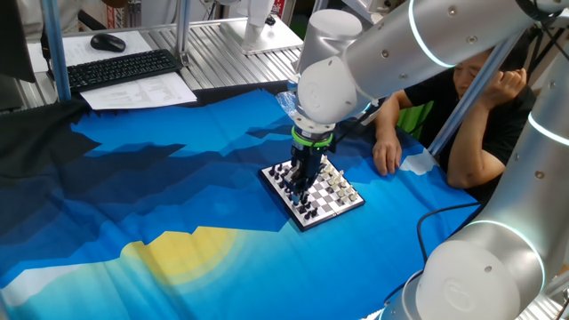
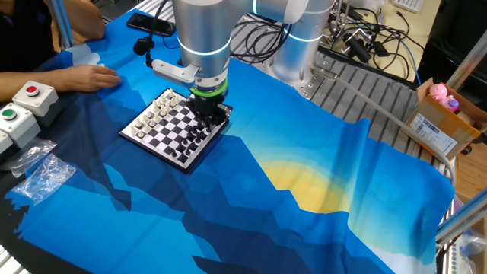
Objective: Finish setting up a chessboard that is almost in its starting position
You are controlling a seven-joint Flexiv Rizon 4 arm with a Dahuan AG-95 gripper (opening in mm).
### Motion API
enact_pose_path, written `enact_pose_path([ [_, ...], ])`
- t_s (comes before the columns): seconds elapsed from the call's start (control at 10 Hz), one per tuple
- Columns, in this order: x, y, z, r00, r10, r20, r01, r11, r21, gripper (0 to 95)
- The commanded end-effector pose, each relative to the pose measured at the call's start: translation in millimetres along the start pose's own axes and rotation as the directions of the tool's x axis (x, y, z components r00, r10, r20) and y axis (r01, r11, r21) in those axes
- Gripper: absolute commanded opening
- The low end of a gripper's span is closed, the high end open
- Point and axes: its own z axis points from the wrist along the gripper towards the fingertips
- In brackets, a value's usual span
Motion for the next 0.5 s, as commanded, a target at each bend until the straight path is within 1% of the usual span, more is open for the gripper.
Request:
enact_pose_path([
  [0.1, 0.0, -0.6, 0.1, 1.0, -0.011, 0.005, 0.011, 1.0, 0.014, 0.0],
  [0.5, -0.1, -1.2, 1.4, 1.0, -0.015, 0.01, 0.015, 1.0, 0.018, 0.0],
])
